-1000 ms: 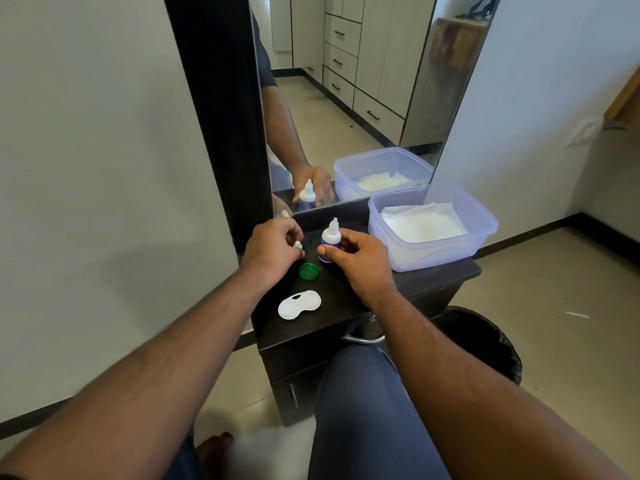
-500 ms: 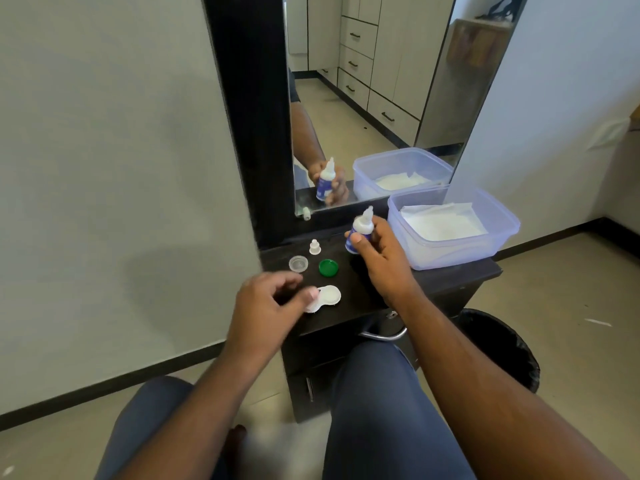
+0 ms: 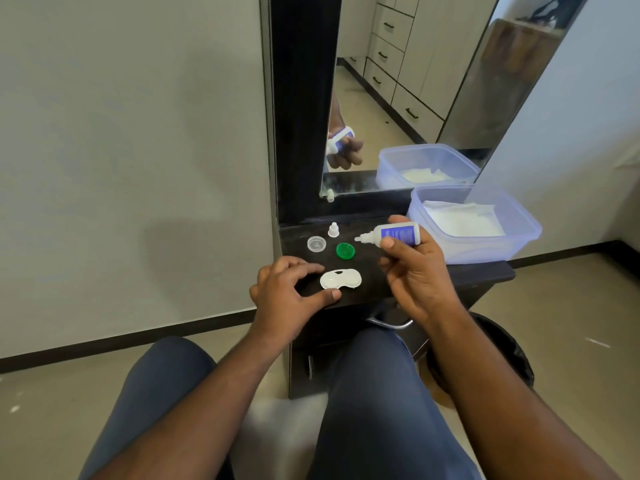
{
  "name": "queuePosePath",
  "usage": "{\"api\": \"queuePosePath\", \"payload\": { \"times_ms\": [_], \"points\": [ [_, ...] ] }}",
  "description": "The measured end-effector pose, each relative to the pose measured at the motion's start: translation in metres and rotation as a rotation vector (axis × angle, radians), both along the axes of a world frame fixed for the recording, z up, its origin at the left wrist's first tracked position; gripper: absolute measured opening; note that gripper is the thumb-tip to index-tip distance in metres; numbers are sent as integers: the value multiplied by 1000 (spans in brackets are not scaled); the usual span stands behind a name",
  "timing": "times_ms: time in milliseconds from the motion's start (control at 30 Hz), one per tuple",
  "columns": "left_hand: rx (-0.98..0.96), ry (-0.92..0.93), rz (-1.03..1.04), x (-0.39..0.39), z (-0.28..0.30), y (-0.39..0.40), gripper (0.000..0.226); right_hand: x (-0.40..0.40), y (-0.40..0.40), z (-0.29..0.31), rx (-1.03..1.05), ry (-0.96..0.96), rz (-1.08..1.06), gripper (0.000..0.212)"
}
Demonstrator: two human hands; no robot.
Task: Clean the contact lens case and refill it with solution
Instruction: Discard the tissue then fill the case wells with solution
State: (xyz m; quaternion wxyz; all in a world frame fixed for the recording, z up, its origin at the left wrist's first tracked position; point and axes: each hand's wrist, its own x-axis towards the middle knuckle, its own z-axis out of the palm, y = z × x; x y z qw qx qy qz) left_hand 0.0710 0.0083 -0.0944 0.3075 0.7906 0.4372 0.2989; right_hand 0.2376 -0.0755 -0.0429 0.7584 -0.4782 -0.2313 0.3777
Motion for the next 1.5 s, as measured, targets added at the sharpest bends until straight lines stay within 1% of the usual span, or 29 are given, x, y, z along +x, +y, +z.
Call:
{"api": "queuePosePath", "payload": {
  "times_ms": [67, 100, 167, 200, 233, 300, 367, 433, 500, 600, 667, 733, 800, 867, 1033, 1133, 1233, 1400, 1500],
  "points": [
    [-3, 9, 0, -1, 0, 0, 54, 1, 1, 6, 10, 13, 47, 34],
    [11, 43, -6, -1, 1, -1, 58, 1, 2, 9, 5, -32, 63, 34],
    [50, 119, -27, -1, 3, 0, 63, -1, 4, 13, 14, -122, 61, 25],
    [55, 136, -38, -2, 4, 0, 62, -2, 5, 14, 22, -119, 55, 21],
    [48, 133, -44, -1, 5, 0, 58, -3, 7, 13, 16, -99, 44, 22],
    [15, 81, -37, 0, 4, 0, 47, -2, 10, 10, -37, -102, 29, 24],
    [-21, 13, -11, 1, 0, -1, 42, 1, 10, 8, -75, -143, 17, 15],
    [-28, -29, 11, 2, -2, -2, 44, 1, 11, 11, -55, -157, -14, 15],
    [-19, -35, 15, 2, -3, -1, 50, -2, 14, 14, -29, -125, -25, 21],
    [-19, -35, 4, 3, -2, -1, 52, -7, 22, 9, -101, -130, 50, 34],
    [-24, -77, 2, 3, -4, 0, 48, -8, 23, 4, -156, -161, 106, 32],
    [-22, -121, 9, 3, -6, -1, 43, -10, 23, 0, -171, -194, 153, 26],
    [-12, -159, 13, 4, -10, -1, 41, -14, 23, -5, -130, -217, 175, 18],
    [-15, -190, 12, 4, -11, -2, 43, -16, 23, -10, -93, -252, 154, 15],
    [15, -176, 42, 4, -15, -5, 47, -15, 23, -17, -85, -341, 103, 15],
    [-42, -195, 76, 4, -14, -7, 43, -14, 24, -20, -110, -389, 101, 20],
    [-94, -246, 63, 4, -17, -7, 40, -13, 26, -23, -127, -374, 96, 21],
    [-130, -296, 42, 4, -21, -6, 39, -15, 26, -26, -141, -328, 32, 33],
    [-129, -298, 47, 5, -21, -5, 42, -17, 25, -24, -150, -319, 31, 30]
  ]
}}
